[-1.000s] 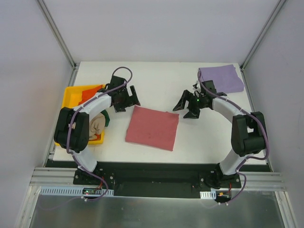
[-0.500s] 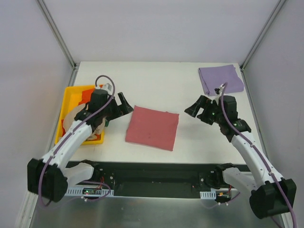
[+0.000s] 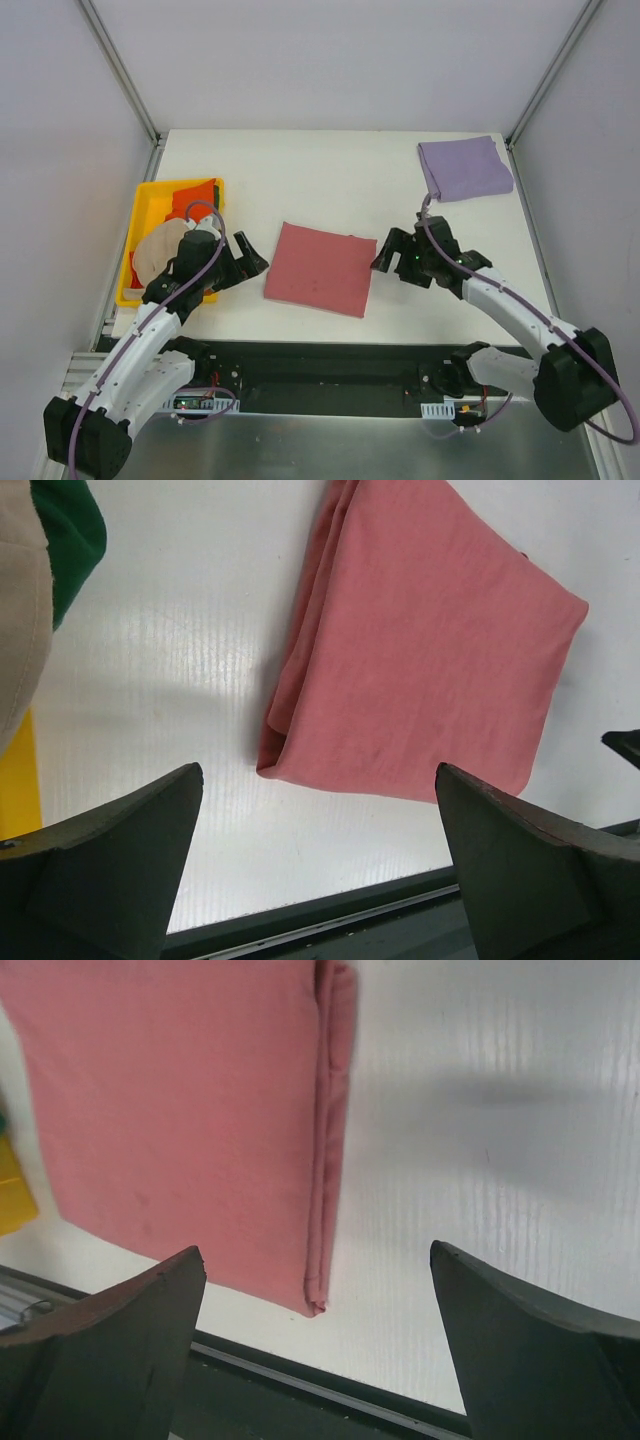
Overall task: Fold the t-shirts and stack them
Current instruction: Fold the long partially folded tshirt into a neat square, then put the neatly folded tshirt into the corner of the board with the right arm
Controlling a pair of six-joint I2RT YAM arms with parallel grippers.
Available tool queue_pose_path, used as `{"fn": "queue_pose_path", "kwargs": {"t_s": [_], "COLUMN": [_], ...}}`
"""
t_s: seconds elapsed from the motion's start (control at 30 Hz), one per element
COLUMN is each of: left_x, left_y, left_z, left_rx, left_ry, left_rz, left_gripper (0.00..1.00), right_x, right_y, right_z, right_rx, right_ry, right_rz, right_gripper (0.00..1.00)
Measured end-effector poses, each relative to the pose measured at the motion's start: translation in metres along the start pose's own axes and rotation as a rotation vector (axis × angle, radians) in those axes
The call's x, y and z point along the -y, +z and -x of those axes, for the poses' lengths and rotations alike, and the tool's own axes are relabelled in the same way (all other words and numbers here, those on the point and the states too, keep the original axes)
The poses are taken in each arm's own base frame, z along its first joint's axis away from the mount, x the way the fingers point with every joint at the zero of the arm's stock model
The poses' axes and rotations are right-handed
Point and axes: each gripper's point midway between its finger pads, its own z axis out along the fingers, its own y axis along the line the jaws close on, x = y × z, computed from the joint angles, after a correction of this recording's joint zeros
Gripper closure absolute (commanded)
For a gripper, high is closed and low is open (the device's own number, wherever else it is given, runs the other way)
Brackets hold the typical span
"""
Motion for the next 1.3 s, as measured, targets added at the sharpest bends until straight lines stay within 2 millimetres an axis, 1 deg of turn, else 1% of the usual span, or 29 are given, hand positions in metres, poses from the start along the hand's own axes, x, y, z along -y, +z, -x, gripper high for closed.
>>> {"fn": "queue_pose_path", "kwargs": {"t_s": [0.1,0.17,0.27,0.33,0.43,0.57,0.77,0.9,0.97,1.1,1.17,1.23,1.3], "left_x": [0.0,-0.001,-0.003,-0.003,-0.003,-0.003,-0.006,-0.008,-0.008,-0.008,-0.008,-0.008,-0.008], "left_y": [0.001,0.002,0.004,0.004,0.005,0.005,0.009,0.01,0.01,0.01,0.01,0.01,0.01], "left_z": [-0.001,-0.002,-0.003,-0.004,-0.005,-0.005,-0.009,-0.01,-0.01,-0.01,-0.01,-0.01,-0.01], "left_rx": [-0.004,-0.01,-0.02,-0.023,-0.03,-0.034,-0.055,-0.063,-0.064,-0.063,-0.063,-0.063,-0.063], "left_ry": [-0.001,-0.005,-0.01,-0.014,-0.018,-0.02,-0.025,-0.026,-0.026,-0.026,-0.026,-0.026,-0.026], "left_rz": [0.002,0.008,0.016,0.018,0.019,0.019,0.036,0.043,0.043,0.043,0.044,0.044,0.044], "left_gripper": [0.01,0.01,0.01,0.01,0.01,0.01,0.01,0.01,0.01,0.01,0.01,0.01,0.01], "right_x": [0.009,0.01,0.006,0.001,-0.006,-0.009,-0.011,-0.013,-0.013,-0.018,-0.022,-0.028,-0.033], "right_y": [0.019,0.031,0.045,0.053,0.068,0.083,0.095,0.101,0.103,0.108,0.112,0.115,0.119], "right_z": [-0.017,-0.025,-0.028,-0.027,-0.025,-0.025,-0.036,-0.039,-0.04,-0.04,-0.04,-0.039,-0.035], "right_rx": [-0.072,-0.114,-0.138,-0.143,-0.151,-0.154,-0.18,-0.189,-0.191,-0.201,-0.204,-0.206,-0.205], "right_ry": [-0.016,-0.029,-0.053,-0.065,-0.08,-0.102,-0.153,-0.184,-0.194,-0.197,-0.196,-0.212,-0.258], "right_rz": [-0.085,-0.127,-0.169,-0.187,-0.213,-0.258,-0.321,-0.369,-0.391,-0.406,-0.4,-0.391,-0.388], "right_gripper": [0.03,0.02,0.01,0.07,0.1,0.17,0.25,0.29,0.34,0.54,0.7,0.84,0.95]}}
